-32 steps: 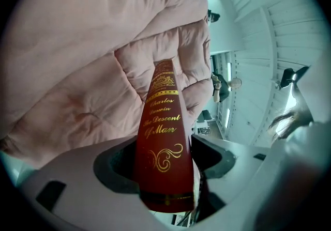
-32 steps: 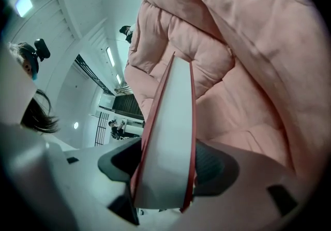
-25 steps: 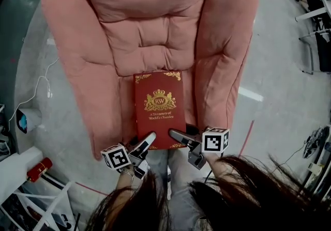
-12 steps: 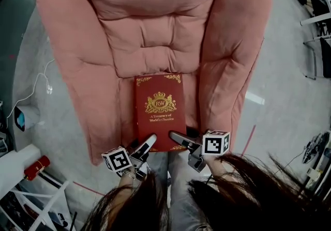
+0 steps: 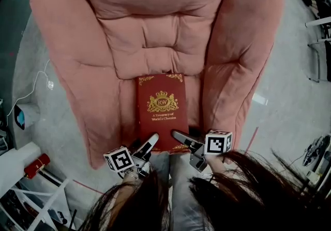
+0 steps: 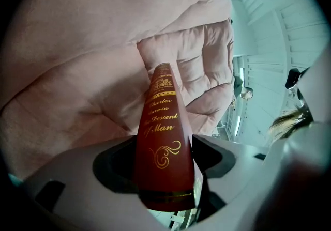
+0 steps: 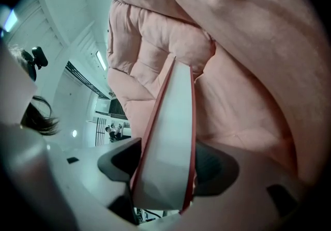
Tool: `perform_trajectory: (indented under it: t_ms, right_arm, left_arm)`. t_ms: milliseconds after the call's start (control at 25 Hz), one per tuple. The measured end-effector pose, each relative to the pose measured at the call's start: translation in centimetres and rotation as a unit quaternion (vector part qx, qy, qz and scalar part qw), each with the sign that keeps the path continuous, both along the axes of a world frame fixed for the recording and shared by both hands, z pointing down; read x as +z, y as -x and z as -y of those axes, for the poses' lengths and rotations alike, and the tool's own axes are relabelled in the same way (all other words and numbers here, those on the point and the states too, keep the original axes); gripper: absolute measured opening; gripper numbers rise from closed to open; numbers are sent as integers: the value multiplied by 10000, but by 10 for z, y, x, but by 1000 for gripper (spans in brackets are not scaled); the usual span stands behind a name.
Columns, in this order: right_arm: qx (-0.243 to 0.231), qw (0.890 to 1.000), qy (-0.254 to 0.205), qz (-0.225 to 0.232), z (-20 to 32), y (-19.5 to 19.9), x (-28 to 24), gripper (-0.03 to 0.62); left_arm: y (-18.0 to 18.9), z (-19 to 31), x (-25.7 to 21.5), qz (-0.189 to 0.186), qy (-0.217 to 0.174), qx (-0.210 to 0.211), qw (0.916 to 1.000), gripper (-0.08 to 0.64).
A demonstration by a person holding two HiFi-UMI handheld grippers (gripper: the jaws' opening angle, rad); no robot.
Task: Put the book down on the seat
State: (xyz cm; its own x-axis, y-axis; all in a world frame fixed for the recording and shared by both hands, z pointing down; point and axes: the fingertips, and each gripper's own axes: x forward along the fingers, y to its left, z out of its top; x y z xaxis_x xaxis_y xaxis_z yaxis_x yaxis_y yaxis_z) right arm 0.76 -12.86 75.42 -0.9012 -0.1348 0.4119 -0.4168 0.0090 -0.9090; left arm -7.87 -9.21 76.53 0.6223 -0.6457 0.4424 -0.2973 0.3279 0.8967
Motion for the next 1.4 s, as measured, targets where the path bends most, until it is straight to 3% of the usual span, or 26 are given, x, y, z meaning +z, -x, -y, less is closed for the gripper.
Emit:
perform_trajectory:
  t_ms: [280,440,720,1160,1400]
  right_arm:
    - [3,10000,82,-3,5,0,7,302]
    - [-67,9999,-131,-19,-4,-17,42,302]
    - [-66,9999,-53,-74,-10,-20,61,304]
    - [60,9993,317,-192,-1,3,33,308]
    - [-77,9987,297,-407,-1,3,36,311]
  left_arm:
    - [-1,2,10,27,121,-36,9999,304]
    - [0,4,13,26,108,-37,9999,304]
    - [0,6,20,54,167,12,9998,310]
    - [5,4,30,452,301,172,9984,333]
    - [13,4,35,960,368,276,9943,351]
